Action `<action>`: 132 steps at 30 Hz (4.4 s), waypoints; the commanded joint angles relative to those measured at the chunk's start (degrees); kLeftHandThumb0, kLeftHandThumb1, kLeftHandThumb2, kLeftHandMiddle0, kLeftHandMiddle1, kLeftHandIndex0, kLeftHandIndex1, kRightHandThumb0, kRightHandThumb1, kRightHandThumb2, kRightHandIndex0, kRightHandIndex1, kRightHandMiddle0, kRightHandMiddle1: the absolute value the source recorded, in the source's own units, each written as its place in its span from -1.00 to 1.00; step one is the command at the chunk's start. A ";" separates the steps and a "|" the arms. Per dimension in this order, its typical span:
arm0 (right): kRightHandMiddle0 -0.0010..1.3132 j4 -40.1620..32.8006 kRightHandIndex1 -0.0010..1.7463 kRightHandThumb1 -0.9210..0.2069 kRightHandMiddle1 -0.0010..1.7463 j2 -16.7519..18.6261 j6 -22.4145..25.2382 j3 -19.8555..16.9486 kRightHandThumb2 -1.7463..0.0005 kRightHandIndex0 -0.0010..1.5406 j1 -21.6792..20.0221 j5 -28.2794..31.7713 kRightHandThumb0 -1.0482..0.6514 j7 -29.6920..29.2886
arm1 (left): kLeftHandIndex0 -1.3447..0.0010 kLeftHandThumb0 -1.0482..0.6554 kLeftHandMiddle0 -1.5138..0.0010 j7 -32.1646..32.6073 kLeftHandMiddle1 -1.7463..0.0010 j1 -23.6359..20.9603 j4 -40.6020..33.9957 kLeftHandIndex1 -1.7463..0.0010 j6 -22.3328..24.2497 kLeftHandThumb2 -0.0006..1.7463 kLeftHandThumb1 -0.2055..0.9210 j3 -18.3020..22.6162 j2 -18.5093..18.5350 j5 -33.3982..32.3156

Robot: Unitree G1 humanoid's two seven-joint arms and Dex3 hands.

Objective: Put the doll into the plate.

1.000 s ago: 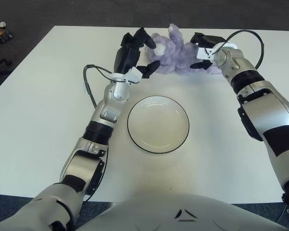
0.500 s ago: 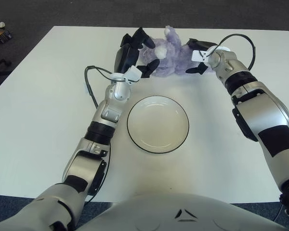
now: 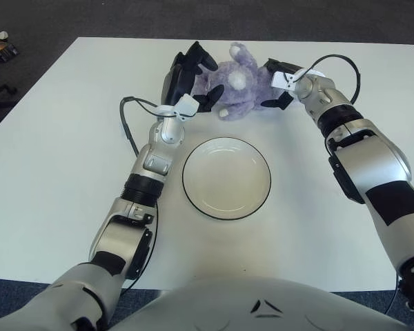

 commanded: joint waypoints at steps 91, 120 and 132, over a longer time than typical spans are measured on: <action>0.09 -36.58 0.84 0.82 1.00 -0.28 -4.22 -12.91 -1.00 0.25 23.59 5.25 0.23 -38.44 | 0.43 -0.23 0.80 2.92 -1.00 -1.35 7.58 -1.00 -2.23 0.09 0.43 3.34 4.26 0.55; 0.07 -65.86 0.79 0.81 1.00 0.08 4.39 -13.40 -0.97 0.27 36.90 0.17 0.23 -31.14 | 0.55 0.23 0.53 5.78 -0.65 -0.70 4.75 -1.00 2.27 -0.21 0.69 12.93 6.71 -4.44; 0.08 -70.61 0.80 0.83 1.00 0.54 5.67 -13.90 -0.99 0.28 40.68 -0.13 0.23 -28.76 | 0.61 0.23 0.57 4.34 -0.59 -0.56 3.03 -1.00 4.59 -0.44 0.92 16.33 7.15 -9.71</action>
